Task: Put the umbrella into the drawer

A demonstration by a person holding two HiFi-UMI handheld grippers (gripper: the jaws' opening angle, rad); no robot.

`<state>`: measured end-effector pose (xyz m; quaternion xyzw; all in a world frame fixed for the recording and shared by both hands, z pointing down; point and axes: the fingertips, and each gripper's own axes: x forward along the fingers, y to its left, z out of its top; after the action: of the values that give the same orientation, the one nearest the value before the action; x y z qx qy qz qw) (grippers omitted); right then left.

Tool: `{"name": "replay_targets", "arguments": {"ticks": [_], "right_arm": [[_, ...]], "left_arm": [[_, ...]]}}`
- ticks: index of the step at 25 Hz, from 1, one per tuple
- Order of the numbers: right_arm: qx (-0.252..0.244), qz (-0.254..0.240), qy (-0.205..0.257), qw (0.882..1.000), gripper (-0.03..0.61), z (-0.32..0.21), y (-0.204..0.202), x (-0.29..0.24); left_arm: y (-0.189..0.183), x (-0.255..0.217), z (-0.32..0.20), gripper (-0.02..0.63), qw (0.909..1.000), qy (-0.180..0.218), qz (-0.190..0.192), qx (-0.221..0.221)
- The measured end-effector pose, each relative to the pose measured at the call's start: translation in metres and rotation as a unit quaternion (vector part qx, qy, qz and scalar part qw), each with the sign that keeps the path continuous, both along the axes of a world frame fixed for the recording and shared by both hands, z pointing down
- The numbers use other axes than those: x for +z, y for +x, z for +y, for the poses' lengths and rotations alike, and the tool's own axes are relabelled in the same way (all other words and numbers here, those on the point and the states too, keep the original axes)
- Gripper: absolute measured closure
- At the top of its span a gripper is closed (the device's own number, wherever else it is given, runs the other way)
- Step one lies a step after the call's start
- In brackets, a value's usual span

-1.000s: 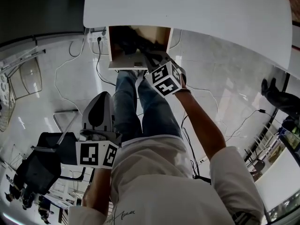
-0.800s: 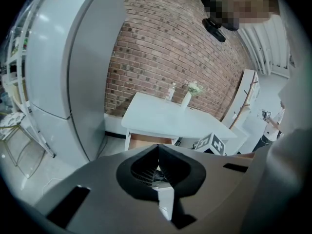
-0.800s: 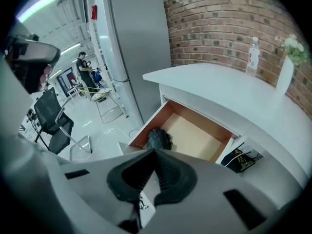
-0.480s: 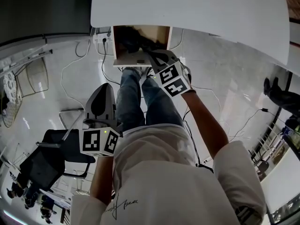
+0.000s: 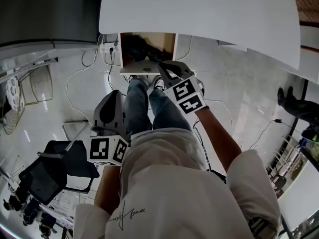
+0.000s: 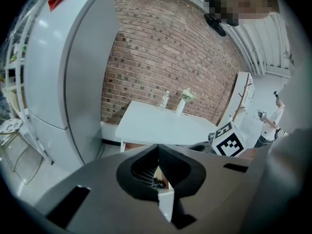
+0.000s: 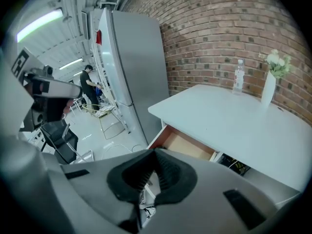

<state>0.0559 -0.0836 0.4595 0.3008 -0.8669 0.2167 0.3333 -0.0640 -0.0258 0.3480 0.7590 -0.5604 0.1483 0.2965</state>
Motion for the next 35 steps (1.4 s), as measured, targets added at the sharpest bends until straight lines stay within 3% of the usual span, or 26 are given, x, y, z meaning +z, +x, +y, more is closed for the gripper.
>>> {"name": "replay_targets", "arguments": {"ticks": [23, 35], "right_arm": [[0.037, -0.109, 0.049, 0.992, 0.56, 0.017, 0.025, -0.126], [0.049, -0.127, 0.102, 0.985, 0.56, 0.019, 0.045, -0.178]], "left_arm": [[0.007, -0.06, -0.005, 0.595, 0.9983, 0.057, 0.012, 0.001], [0.012, -0.091, -0.003, 0.595, 0.9947, 0.102, 0.013, -0.005]]}}
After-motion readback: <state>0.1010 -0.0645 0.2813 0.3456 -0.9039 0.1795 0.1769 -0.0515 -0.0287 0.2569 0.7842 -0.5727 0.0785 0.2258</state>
